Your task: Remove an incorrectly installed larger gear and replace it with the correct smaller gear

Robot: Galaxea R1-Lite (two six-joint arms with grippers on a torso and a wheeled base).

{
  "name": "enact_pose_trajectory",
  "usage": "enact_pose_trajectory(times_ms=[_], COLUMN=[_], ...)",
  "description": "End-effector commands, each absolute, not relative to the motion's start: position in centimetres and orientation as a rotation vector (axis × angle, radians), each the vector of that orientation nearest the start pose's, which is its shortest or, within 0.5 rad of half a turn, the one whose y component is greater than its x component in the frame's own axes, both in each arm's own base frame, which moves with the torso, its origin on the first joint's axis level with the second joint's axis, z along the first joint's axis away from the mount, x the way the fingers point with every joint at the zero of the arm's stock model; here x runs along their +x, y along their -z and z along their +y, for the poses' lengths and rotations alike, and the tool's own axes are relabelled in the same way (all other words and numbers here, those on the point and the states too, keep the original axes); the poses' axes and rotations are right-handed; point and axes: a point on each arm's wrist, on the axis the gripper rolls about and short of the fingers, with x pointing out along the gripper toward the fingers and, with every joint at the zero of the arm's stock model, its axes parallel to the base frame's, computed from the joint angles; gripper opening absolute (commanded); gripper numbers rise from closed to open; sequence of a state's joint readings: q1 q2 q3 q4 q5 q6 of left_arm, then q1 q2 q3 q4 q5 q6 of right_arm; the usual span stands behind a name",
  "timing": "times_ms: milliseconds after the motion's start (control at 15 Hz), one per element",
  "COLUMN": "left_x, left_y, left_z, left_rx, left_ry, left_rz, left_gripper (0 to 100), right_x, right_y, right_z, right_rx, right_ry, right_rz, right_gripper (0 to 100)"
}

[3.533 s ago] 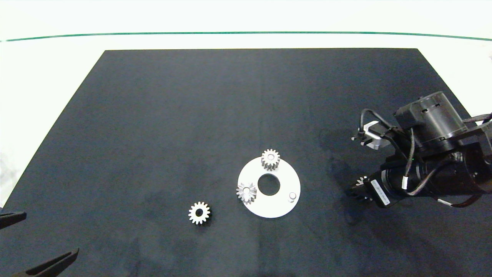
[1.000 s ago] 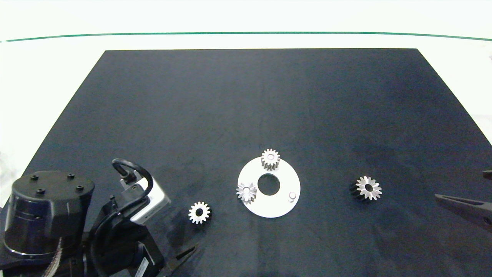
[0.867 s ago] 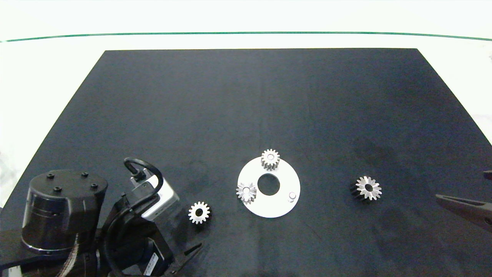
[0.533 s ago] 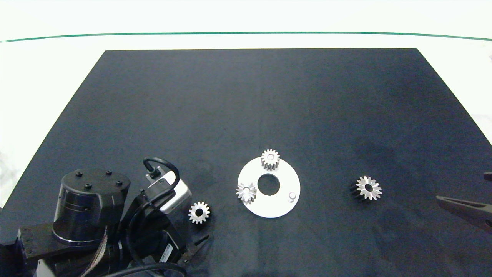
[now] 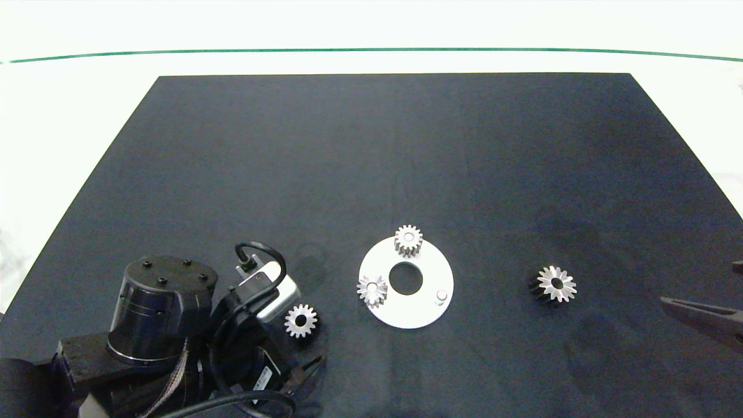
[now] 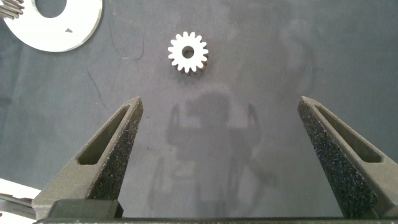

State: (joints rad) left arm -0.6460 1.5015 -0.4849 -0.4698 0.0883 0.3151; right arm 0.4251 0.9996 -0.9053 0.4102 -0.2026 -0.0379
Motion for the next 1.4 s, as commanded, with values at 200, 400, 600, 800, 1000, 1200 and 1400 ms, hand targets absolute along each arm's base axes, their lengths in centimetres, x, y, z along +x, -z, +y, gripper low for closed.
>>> enact_pose_trajectory(times_ms=[200,400,600,800,1000,1200,1400], left_x=[18.45,18.57,18.69,18.73,18.83,18.85,18.97], left_y=[-13.86,-13.83,-13.62,-13.52,-13.31,-13.27,-13.32], left_z=[-13.74,-13.83,-13.88,-13.95,-14.03,-14.04,-14.14], left_rx=[0.498,0.499,0.502,0.503,0.506,0.506,0.501], left_ry=[0.625,0.624,0.625,0.627,0.628,0.626,0.625], left_rz=[0.422,0.423,0.432,0.435,0.444,0.446,0.432], left_gripper=[98,92,86,80,74,68,62], right_x=[10.04,10.04,10.04,10.04,10.0,9.85,9.85], right_y=[-26.14,-26.14,-26.14,-26.14,-26.16,-26.22,-26.22], right_z=[4.04,4.06,4.06,4.07,4.04,3.98,3.98], right_rx=[-0.195,-0.195,-0.195,-0.194,-0.196,-0.192,-0.192], right_ry=[-0.225,-0.227,-0.227,-0.23,-0.227,-0.23,-0.23], right_rz=[0.48,0.48,0.48,0.48,0.478,0.473,0.473], right_gripper=[100,100,100,100,100,100,100])
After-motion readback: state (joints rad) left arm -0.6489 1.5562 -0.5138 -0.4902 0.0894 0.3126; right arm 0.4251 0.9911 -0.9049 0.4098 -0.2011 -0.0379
